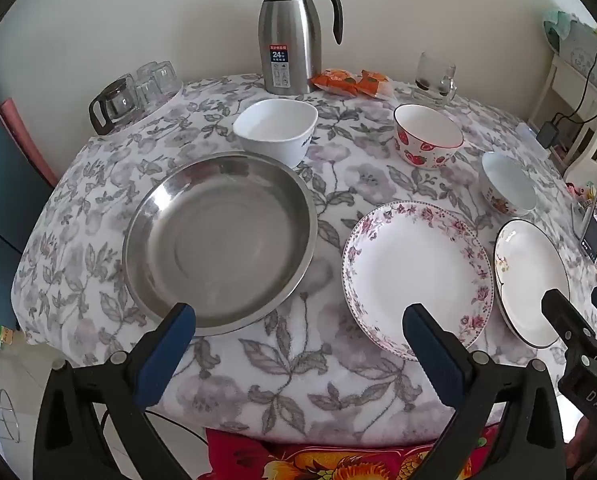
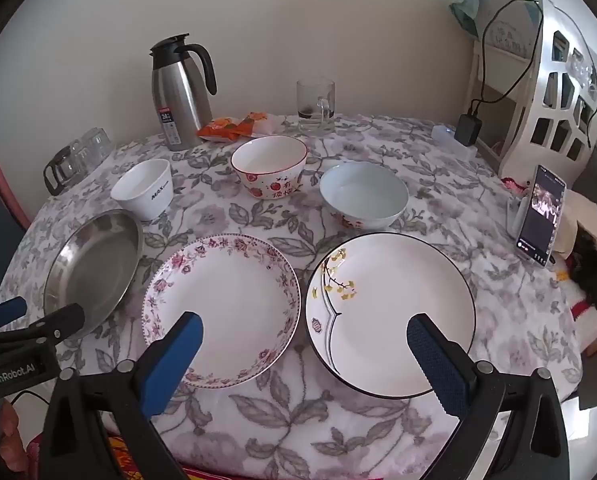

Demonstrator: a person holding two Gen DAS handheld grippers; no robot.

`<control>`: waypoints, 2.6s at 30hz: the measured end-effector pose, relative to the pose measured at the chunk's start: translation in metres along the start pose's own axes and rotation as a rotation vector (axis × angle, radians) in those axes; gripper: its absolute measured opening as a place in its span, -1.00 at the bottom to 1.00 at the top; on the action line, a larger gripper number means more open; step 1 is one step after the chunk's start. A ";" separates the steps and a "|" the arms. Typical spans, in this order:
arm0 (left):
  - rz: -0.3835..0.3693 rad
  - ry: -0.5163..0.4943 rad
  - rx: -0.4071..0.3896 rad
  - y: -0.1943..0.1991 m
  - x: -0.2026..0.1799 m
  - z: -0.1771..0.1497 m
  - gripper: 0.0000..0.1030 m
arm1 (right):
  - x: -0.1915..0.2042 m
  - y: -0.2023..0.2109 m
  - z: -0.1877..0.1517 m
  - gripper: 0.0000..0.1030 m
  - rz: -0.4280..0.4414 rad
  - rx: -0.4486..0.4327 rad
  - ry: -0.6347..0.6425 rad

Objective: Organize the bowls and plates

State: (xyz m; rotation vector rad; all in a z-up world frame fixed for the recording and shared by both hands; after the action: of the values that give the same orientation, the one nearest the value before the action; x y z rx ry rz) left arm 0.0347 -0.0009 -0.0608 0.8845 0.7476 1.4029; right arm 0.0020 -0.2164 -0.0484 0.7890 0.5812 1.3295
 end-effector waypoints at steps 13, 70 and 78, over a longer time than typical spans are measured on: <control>0.012 0.021 0.016 -0.001 0.005 -0.003 1.00 | -0.006 0.005 -0.002 1.00 0.011 0.004 -0.044; 0.093 0.016 0.027 -0.006 0.010 -0.003 1.00 | -0.011 -0.003 -0.006 1.00 0.000 0.028 -0.067; 0.094 0.016 0.029 -0.006 0.011 -0.003 1.00 | -0.010 -0.003 -0.006 1.00 -0.001 0.029 -0.067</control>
State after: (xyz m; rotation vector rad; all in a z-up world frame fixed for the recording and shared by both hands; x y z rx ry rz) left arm 0.0352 0.0106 -0.0667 0.9424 0.7480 1.4871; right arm -0.0019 -0.2258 -0.0552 0.8535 0.5492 1.2915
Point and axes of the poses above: each gripper's, at about its wrist camera, not at the fingertips, and y roughly against the way its jaws point, x to its left, z to its top, the point moved 7 cm from there along -y, roughly the way its jaws point, and after that the axes turned 3 degrees about z, right-handed, at the moved point
